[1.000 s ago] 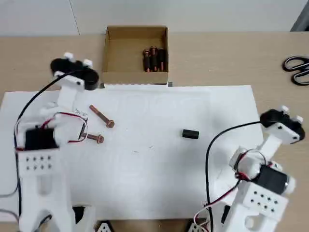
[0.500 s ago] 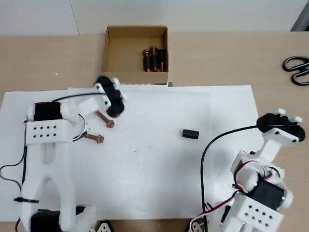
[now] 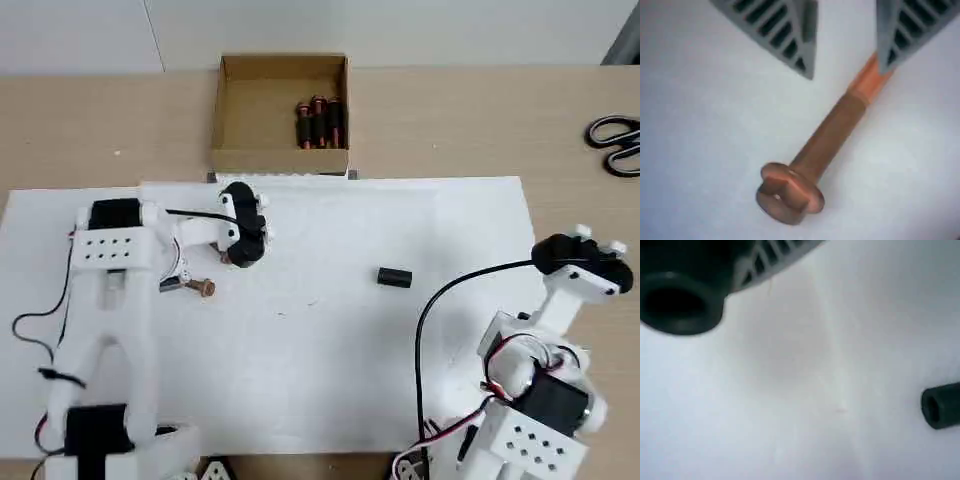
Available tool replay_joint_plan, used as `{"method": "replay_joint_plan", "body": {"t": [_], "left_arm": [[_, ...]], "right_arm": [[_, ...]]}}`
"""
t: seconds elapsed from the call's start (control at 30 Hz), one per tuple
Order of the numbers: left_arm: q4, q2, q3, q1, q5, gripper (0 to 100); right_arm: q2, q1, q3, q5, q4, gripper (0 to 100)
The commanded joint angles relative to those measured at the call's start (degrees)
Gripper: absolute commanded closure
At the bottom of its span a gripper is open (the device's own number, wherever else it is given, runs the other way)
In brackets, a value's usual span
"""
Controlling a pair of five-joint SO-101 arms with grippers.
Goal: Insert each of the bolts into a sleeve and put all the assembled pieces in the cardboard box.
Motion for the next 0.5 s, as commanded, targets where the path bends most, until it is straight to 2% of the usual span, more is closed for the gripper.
{"method": "replay_joint_plan", "body": {"t": [0.0, 0.33, 0.47], "left_arm": [[-2.99, 2.46, -2.33, 0.26, -13.10, 90], [-4.04, 8.00, -2.51, 2.81, -14.95, 90], [-7.56, 10.29, -2.42, 3.52, -14.95, 90]], "right_arm": [[-0.66, 0.57, -0.53, 0.70, -0.22, 99.5], [-0.66, 0.57, -0.53, 0.70, -0.31, 99.5], [-0.66, 0.57, -0.62, 0.70, -0.31, 99.5]]}}
